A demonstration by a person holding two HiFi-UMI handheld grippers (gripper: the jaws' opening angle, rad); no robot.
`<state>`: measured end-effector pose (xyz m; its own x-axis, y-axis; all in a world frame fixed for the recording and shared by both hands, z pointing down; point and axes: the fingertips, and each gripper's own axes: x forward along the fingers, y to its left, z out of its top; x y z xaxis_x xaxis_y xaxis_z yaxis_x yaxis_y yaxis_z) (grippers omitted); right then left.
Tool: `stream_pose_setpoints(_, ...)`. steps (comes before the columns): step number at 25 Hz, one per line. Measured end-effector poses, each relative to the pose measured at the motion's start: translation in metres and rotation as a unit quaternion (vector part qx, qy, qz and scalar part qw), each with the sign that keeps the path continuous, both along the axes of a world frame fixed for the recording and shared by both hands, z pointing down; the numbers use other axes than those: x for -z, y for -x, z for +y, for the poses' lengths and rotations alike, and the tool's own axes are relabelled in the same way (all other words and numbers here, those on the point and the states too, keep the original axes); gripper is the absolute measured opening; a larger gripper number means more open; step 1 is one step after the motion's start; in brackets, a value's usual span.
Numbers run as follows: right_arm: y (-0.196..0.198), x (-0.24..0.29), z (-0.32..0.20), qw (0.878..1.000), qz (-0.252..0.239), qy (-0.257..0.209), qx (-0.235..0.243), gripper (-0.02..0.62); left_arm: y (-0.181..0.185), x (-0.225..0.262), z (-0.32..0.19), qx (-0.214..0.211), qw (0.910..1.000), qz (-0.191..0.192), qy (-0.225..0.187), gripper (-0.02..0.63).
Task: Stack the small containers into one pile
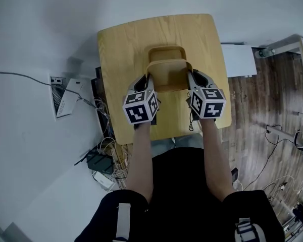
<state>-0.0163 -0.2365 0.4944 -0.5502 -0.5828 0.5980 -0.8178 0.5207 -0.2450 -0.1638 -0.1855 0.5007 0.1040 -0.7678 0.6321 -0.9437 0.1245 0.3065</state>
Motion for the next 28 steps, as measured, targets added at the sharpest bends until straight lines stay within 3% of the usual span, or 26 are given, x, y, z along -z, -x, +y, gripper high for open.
stream_pose_setpoints(18,0.02,-0.023,-0.061,0.999,0.008,0.032,0.01,0.035,0.02,-0.017,-0.061,0.004,0.9999,-0.014,0.007,0.031)
stream_pose_setpoints(28,0.02,-0.059,-0.067,0.997,0.022,0.074,0.013,0.037,0.02,-0.055,-0.067,-0.002,0.9981,-0.015,0.06,0.031)
